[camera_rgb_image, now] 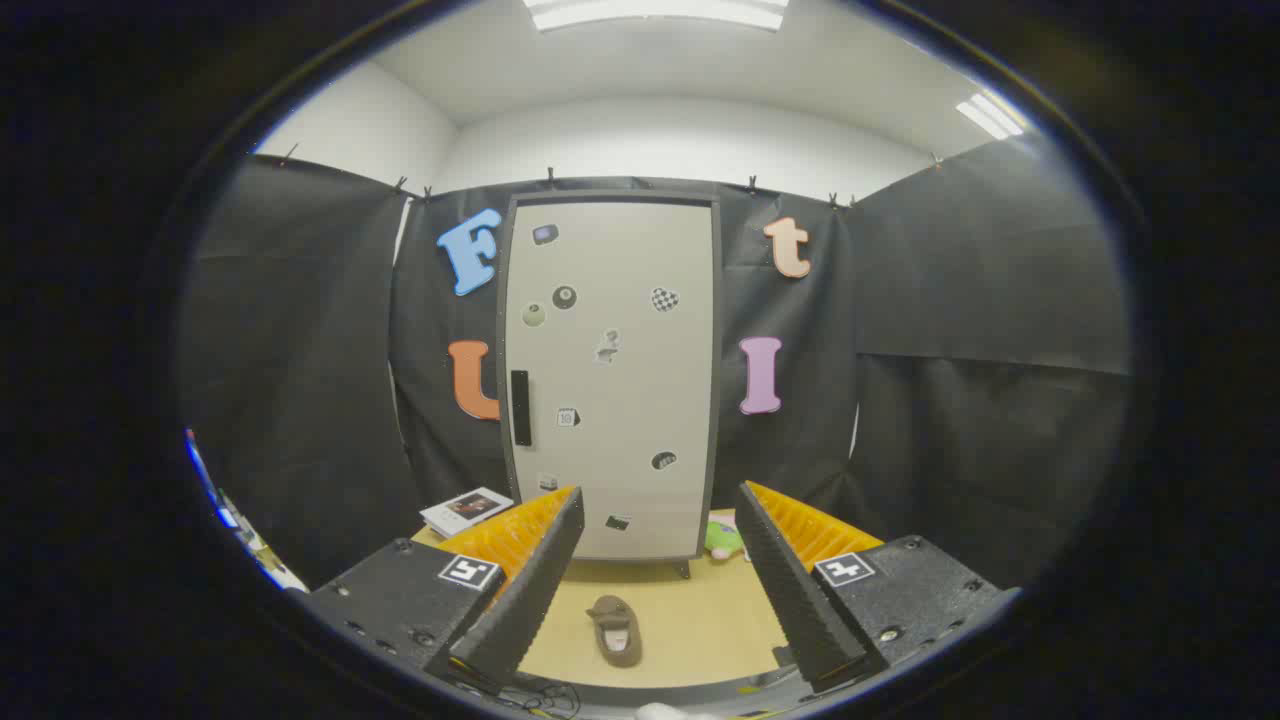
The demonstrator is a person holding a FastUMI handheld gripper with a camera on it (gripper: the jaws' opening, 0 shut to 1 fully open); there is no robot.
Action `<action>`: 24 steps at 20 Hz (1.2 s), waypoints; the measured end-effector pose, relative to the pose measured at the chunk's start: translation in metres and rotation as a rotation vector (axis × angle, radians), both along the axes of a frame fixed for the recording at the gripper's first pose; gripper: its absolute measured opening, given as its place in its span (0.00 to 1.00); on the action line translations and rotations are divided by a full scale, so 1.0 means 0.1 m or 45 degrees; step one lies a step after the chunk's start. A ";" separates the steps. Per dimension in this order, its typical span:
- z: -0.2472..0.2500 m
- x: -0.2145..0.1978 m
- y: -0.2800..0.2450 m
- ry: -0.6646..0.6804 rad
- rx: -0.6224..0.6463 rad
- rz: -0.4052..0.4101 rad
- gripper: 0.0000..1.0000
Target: Open the shoe cabinet door, grab the shoes and put them into the shoe cabinet, then close the shoe cabinet door.
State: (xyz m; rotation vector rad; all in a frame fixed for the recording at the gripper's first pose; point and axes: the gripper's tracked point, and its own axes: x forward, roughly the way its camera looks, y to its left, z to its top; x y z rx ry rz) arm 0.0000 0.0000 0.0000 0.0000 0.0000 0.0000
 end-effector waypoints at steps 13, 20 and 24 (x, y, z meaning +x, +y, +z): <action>0.00 -0.10 0.04 0.001 -0.034 -0.006 1.00; -0.09 0.10 0.25 0.027 -0.035 0.014 1.00; -0.20 0.39 0.49 0.060 -0.038 0.056 1.00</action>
